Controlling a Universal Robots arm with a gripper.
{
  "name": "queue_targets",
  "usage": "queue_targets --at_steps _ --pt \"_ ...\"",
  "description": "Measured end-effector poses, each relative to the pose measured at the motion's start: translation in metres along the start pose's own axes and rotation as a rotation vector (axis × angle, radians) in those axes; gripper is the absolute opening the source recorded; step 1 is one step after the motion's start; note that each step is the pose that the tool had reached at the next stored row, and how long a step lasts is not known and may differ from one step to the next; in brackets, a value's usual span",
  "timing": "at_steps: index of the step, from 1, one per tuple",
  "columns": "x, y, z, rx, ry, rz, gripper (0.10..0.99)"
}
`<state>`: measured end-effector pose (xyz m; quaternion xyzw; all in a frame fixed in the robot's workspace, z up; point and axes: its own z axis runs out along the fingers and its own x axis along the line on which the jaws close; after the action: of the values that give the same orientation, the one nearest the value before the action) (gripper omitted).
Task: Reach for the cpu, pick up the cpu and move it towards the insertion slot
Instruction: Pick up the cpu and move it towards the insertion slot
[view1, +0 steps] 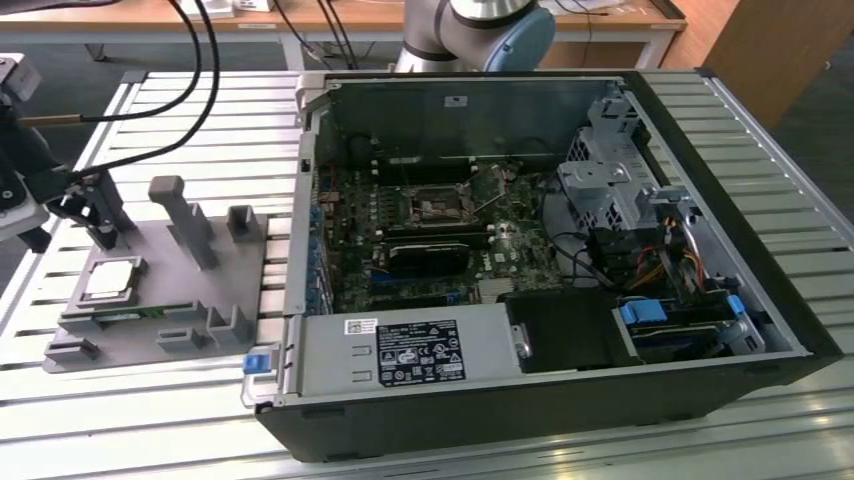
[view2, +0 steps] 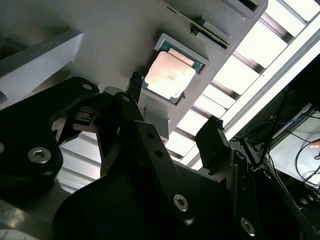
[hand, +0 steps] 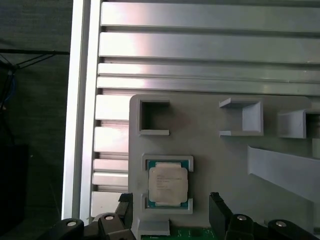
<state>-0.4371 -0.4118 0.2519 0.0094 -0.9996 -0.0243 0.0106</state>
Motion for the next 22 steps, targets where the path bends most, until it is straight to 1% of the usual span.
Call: queue_targets --at_steps 5,22 --pt "-0.0002 -0.0005 0.0065 0.000 -0.0001 0.000 0.706" --pt "-0.0006 -0.0025 0.0365 0.000 0.0007 -0.014 0.706"
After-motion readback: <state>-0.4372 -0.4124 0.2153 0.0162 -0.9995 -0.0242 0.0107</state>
